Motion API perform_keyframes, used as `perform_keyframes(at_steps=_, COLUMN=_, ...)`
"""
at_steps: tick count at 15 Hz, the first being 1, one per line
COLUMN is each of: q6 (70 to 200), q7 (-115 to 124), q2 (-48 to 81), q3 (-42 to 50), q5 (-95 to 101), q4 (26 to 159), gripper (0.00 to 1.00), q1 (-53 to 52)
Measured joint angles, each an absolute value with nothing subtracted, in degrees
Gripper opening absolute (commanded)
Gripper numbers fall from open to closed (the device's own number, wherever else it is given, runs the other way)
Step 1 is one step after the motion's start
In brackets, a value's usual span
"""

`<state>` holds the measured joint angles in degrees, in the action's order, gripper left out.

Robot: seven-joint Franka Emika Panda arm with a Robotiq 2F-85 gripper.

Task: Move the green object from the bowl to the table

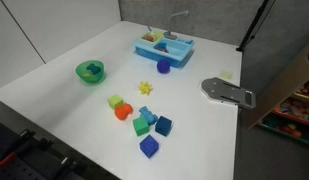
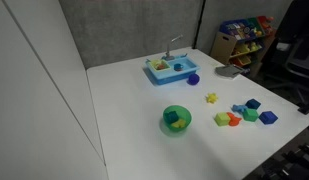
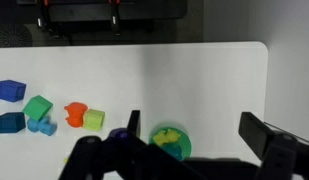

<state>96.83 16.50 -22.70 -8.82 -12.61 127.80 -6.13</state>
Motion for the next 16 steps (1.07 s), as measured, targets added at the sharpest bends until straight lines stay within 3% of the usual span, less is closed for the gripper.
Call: perform_keyframes(at_steps=16, q6=104.51, q7=16.50, q2=-14.09, q3=-11.51, q5=-6.83, q4=126.36, gripper=1.00, q1=-6.17)
